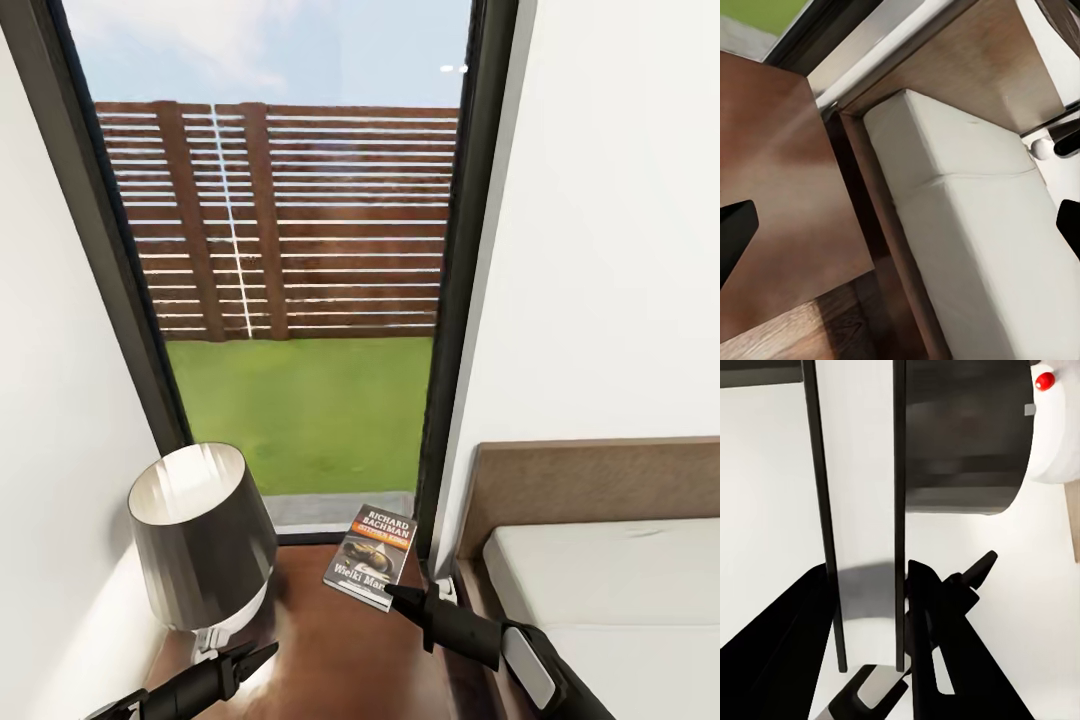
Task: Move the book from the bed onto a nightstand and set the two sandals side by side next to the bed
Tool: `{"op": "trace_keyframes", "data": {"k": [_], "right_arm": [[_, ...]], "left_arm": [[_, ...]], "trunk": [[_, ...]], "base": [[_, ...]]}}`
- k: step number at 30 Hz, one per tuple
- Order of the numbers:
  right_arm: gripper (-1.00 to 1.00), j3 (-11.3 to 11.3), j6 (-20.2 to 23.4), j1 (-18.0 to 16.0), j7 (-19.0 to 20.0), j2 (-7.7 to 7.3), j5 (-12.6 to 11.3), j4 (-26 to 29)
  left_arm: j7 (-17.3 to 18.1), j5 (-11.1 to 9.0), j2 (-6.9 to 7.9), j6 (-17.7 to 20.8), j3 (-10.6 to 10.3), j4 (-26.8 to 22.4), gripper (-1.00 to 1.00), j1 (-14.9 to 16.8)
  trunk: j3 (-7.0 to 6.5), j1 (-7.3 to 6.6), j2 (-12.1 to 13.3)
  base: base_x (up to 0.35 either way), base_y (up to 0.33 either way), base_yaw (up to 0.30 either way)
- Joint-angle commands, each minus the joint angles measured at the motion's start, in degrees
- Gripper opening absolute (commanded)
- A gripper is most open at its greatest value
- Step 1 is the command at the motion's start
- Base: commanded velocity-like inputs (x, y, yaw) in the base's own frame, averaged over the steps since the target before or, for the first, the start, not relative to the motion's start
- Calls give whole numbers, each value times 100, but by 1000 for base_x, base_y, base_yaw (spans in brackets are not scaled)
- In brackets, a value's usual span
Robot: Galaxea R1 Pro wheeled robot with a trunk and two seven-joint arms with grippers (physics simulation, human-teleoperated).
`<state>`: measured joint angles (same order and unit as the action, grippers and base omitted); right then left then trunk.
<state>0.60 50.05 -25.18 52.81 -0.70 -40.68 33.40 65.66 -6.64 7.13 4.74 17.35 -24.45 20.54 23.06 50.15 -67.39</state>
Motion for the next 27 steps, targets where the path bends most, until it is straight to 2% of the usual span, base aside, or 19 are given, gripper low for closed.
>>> {"op": "trace_keyframes", "data": {"k": [1,19,27], "right_arm": [[-100,7,23,-4,10,0,0,0],[-100,1,-93,-4,10,0,3,0],[-100,1,-100,-2,10,0,3,0]], "left_arm": [[25,-13,-1,51,13,2,100,4],[25,-13,-1,47,13,2,100,2],[29,-13,-1,53,16,2,100,2]], "trunk": [[6,1,-4],[6,1,-4],[6,1,-4]], "base": [[184,0,0],[131,0,0],[27,0,0]]}}
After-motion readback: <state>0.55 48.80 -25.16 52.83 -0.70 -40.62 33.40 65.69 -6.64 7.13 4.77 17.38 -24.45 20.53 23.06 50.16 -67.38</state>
